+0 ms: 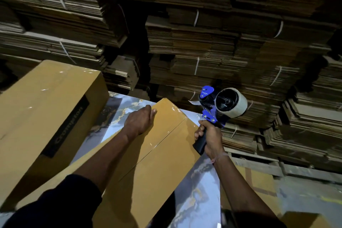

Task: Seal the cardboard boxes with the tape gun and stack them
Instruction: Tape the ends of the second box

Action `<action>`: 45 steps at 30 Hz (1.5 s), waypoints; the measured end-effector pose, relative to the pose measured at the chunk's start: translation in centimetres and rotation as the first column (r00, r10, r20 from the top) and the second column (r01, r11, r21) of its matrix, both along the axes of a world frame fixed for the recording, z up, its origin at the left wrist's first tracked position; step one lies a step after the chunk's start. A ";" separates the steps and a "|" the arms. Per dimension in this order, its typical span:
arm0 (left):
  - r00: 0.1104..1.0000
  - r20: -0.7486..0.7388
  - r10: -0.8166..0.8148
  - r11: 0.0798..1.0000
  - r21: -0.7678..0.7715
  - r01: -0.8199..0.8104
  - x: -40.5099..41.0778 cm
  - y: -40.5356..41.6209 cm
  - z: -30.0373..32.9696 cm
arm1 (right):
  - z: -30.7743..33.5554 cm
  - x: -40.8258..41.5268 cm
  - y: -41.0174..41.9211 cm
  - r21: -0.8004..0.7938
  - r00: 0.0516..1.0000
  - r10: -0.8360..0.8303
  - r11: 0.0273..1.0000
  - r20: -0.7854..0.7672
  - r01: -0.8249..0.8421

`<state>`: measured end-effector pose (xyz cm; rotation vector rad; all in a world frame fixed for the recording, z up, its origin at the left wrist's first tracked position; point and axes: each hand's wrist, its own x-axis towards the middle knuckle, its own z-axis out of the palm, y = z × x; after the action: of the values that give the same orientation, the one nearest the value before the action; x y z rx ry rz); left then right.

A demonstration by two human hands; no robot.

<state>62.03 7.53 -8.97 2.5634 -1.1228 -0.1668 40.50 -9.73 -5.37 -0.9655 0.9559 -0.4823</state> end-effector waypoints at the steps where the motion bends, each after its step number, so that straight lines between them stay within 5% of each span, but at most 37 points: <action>1: 0.999 0.030 0.011 1.000 -0.013 -0.011 -0.5 0.5 0.0 | 0.0 0.0 0.0 -0.002 1.000 0.004 1.000 0.001 -0.004; 8: 0.985 0.164 0.046 0.994 0.090 -0.061 -3.6 5.8 -1.1 | -0.1 -0.2 -0.1 -0.008 0.999 0.043 0.999 0.002 -0.043; 22: 0.985 0.089 -0.151 0.961 0.246 0.125 -6.3 14.3 -0.4 | 1.8 1.9 7.6 0.112 0.977 0.201 0.975 -0.066 -0.193; 39: 0.946 0.033 -0.324 0.933 0.177 0.313 -7.5 36.9 -0.1 | 0.1 4.4 27.5 0.151 0.926 0.360 0.927 -0.111 -0.342; 45: 0.909 0.199 -0.366 0.930 0.125 0.347 -10.7 39.1 -1.4 | 0.3 4.8 28.2 0.126 0.921 0.363 0.929 -0.142 -0.347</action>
<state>51.35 46.67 -10.34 2.4697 -1.7018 -0.0178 45.27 18.49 -5.10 -1.0726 0.9145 -0.0480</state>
